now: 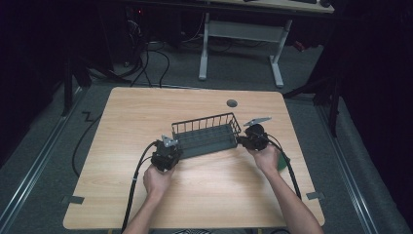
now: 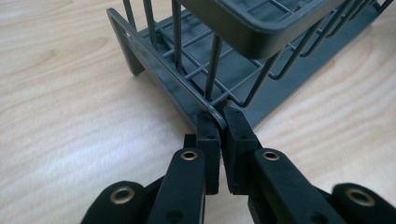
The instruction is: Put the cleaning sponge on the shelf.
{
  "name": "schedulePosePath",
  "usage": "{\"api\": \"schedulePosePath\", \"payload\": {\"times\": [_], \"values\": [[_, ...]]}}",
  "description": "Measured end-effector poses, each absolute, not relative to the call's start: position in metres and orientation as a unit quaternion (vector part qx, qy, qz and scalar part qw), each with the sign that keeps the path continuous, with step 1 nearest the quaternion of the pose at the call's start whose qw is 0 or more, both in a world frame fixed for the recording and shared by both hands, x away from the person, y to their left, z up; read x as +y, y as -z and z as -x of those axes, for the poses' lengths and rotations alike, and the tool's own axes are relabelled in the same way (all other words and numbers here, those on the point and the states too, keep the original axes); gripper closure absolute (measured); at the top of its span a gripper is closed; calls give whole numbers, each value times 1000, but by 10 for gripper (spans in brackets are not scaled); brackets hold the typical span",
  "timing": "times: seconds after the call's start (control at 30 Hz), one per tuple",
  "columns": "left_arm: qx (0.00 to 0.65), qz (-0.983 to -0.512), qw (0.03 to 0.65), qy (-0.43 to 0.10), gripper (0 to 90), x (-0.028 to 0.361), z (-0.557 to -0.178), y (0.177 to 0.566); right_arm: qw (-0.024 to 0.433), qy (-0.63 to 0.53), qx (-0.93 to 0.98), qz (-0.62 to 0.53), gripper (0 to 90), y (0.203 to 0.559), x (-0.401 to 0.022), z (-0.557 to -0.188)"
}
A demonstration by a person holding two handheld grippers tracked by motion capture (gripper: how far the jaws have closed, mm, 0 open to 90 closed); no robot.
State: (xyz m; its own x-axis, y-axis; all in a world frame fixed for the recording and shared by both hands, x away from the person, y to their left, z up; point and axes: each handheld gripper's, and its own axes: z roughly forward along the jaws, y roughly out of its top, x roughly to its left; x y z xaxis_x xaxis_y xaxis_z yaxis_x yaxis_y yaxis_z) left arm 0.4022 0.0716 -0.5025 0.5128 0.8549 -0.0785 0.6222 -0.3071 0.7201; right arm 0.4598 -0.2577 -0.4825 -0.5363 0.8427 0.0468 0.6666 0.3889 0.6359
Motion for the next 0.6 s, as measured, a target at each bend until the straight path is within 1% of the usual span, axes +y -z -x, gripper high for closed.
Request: {"api": "schedulePosePath", "payload": {"times": [0.1, 0.2, 0.27, 0.6], "values": [[460, -798, 356, -156, 861, 77, -388, 501, 137, -311, 824, -453, 868, 483, -255, -444], [459, -800, 356, -152, 861, 79, -381, 501, 134, -313, 825, -451, 868, 483, -255, -436], [457, -801, 356, -153, 861, 79, -375, 501, 139, -314, 826, -447, 868, 483, -253, -426], [452, -801, 361, -152, 861, 85, -353, 502, 136, -316, 828, -443, 867, 483, -252, -402]]}}
